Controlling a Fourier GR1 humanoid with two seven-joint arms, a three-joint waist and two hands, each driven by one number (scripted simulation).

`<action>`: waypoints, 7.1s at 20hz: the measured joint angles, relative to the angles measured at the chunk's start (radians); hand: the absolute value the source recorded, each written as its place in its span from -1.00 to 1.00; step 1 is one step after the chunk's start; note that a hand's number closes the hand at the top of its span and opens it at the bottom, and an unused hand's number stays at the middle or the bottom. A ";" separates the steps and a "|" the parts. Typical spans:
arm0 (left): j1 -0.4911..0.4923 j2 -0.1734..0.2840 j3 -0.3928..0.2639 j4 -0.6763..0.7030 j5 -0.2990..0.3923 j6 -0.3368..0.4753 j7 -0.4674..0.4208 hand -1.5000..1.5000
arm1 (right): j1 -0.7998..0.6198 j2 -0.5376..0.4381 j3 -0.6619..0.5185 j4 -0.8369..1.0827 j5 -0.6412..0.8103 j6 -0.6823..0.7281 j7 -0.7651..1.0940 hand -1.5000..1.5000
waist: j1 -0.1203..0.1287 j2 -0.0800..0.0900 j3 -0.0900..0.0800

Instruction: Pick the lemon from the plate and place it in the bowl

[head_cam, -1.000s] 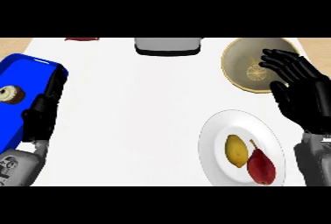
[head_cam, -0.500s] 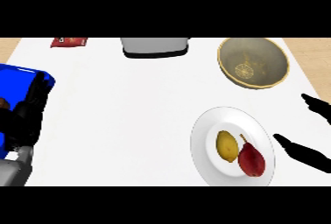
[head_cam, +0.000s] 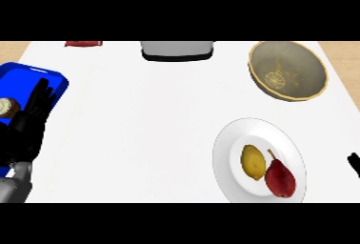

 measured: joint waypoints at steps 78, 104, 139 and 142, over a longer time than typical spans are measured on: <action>-0.002 -0.251 0.235 -0.063 -0.285 -0.231 0.097 0.00 | -0.709 0.174 0.068 0.825 0.167 0.686 0.296 1.00 | 0.025 -0.002 -0.009; -0.100 -0.290 0.182 -0.054 -0.318 -0.269 0.110 0.00 | -1.538 0.150 -0.253 1.325 0.693 0.373 0.828 1.00 | 0.149 0.041 -0.003; -0.057 -0.275 0.244 -0.041 -0.308 -0.268 0.099 0.00 | -1.589 -0.007 -0.754 1.815 0.834 -0.111 0.703 -1.00 | 0.068 0.024 0.003; -0.061 -0.278 0.245 -0.040 -0.314 -0.262 0.101 0.00 | -1.578 -0.028 -0.811 1.856 0.770 -0.133 0.668 -1.00 | 0.065 0.023 0.004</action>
